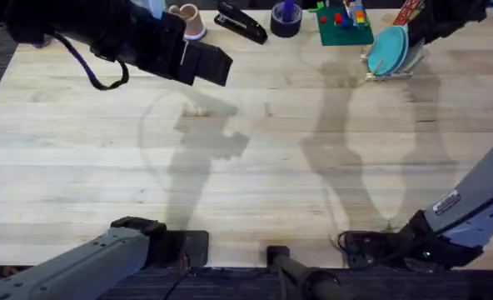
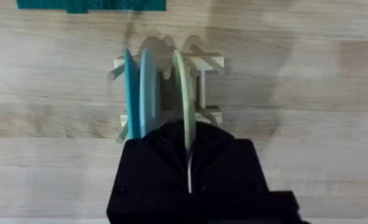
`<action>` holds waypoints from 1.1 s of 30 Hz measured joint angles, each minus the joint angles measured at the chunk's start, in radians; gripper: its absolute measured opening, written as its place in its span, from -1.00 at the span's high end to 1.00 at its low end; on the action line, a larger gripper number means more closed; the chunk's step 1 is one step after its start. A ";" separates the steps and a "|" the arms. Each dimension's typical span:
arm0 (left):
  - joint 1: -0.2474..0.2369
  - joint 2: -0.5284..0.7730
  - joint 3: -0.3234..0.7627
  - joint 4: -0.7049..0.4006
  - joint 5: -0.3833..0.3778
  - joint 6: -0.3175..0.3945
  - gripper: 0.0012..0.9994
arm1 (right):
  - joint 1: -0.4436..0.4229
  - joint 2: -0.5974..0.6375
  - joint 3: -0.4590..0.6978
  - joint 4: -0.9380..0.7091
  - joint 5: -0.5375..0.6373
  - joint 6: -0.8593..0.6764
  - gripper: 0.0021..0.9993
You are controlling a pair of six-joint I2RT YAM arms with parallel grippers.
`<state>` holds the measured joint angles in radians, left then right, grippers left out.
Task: Pick up the plates from the table one by one and place each into a slot on the dish rack.
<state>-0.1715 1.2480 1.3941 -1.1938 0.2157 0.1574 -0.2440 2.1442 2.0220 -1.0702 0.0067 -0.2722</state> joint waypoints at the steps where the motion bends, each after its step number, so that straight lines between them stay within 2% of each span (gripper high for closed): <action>1: 0.000 0.000 0.000 0.000 0.000 0.000 -0.99 | 0.000 0.005 0.000 0.000 0.000 0.001 0.95; 13: 0.000 0.000 0.000 0.000 0.000 0.000 -0.99 | 0.000 0.016 0.001 -0.001 0.000 0.003 0.94; 22: 0.000 0.000 0.000 0.000 0.000 0.000 -0.99 | 0.000 0.016 0.001 -0.004 0.000 0.007 0.58; 33: 0.000 0.000 0.000 0.000 0.000 0.000 -0.99 | 0.000 0.014 0.001 -0.019 0.000 0.007 0.56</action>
<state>-0.1715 1.2480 1.3941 -1.1938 0.2161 0.1574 -0.2440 2.1580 2.0228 -1.0889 0.0071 -0.2656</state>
